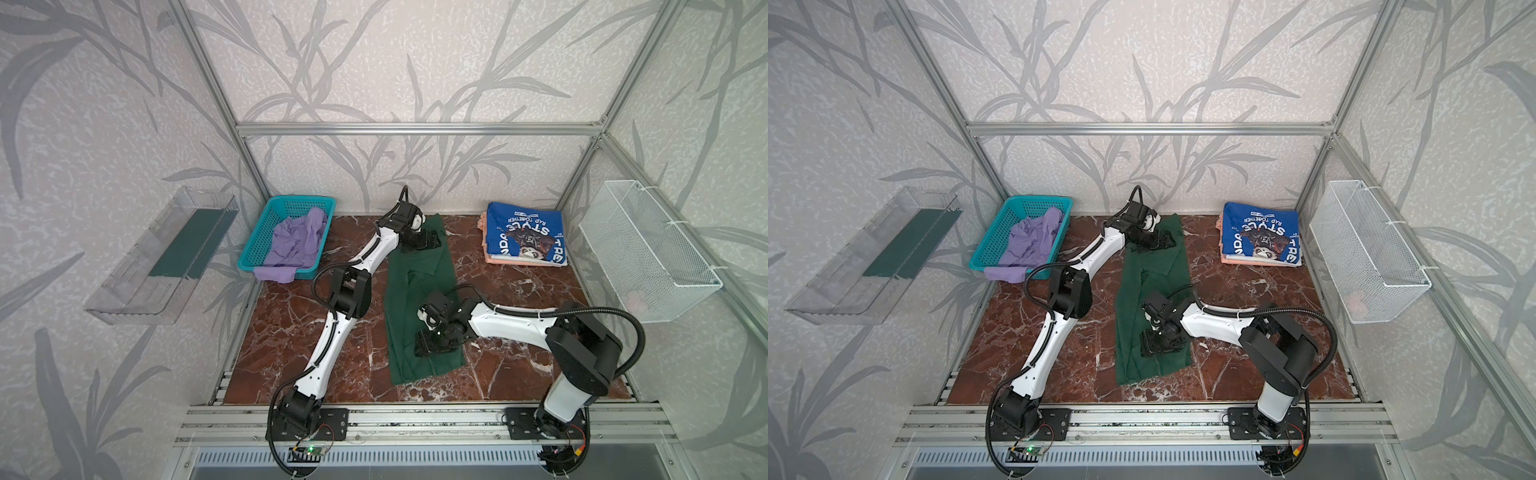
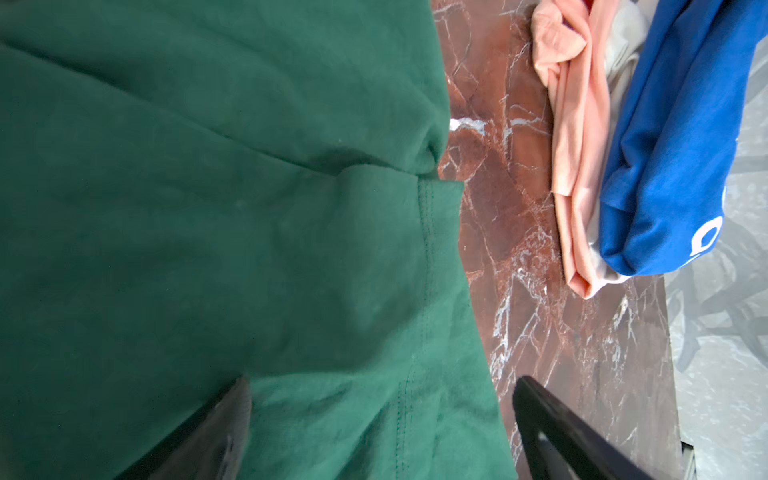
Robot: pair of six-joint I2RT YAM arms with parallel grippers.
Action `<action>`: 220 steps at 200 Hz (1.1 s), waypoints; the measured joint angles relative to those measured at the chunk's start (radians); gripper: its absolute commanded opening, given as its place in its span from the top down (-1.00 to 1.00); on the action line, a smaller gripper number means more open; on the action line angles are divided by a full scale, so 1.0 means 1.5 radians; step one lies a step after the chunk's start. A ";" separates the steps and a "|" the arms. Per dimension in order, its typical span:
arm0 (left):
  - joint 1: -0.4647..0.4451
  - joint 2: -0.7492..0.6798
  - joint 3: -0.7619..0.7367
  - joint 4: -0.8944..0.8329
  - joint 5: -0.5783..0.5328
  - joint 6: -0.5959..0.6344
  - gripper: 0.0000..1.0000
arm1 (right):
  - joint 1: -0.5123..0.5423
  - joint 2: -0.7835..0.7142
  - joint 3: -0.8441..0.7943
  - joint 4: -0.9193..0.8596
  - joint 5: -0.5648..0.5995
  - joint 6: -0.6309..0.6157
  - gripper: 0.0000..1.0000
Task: Fold and stack the t-shirts
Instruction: 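Swing the shirt end toward the robot with right gripper while left holds, then move both grippers to the green shirt's near end and pinch its corners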
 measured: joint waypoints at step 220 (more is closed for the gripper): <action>-0.023 -0.702 -0.844 0.257 -0.306 -0.021 -0.99 | -0.044 -0.652 -0.359 -0.142 0.160 0.149 -0.43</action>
